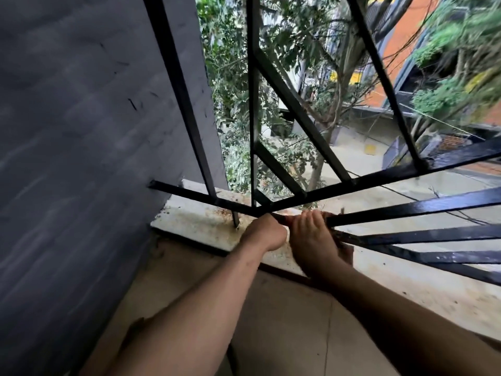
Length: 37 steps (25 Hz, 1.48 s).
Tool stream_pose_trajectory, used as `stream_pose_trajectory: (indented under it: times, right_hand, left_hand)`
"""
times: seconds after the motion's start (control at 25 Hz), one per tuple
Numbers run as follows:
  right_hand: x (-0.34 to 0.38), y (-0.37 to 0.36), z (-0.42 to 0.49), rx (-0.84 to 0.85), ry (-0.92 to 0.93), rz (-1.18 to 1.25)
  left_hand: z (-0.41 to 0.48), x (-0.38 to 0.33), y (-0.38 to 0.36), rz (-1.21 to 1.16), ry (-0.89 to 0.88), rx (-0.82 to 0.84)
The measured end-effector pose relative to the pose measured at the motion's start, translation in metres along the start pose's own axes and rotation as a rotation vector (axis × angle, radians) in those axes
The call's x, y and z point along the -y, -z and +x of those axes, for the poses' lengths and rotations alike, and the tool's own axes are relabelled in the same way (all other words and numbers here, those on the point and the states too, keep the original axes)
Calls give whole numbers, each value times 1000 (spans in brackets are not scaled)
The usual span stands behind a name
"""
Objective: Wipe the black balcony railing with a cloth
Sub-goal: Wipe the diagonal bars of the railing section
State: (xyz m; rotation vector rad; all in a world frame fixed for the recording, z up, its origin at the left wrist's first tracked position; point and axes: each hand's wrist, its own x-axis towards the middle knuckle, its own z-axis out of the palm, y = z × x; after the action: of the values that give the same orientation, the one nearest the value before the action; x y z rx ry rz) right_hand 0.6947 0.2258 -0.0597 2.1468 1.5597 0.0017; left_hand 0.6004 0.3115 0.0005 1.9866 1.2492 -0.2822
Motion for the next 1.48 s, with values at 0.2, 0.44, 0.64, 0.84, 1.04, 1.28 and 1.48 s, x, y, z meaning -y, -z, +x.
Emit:
stream_pose_trajectory:
  times: [0.2,0.44,0.64,0.84,1.04,1.28,1.48]
  right_hand:
    - [15,2,29,-186,220,291]
    - [-15,-2,-7,-57,91,-50]
    - [-15,-1,1,-219,204,119]
    - [-71,-1,-39,-237,183,-218]
    - [-39,9,4,-150,156,13]
    - [-125,-19,-79,-635,269,-39]
    - [-173,20,-114,-532,77,-63]
  left_hand:
    - [12,4,-2,60,52,-82]
    - [7,0,-13,388,-12,-137]
    - [6,-9,-13,441,-29,-145]
    - [1,-10,-8,409,-84,-108]
    - [-9,-12,-5,435,-250,-134]
    - [-1,-33,-22,355,-476,-109]
    - [0,-48,-41,268,-564,-21]
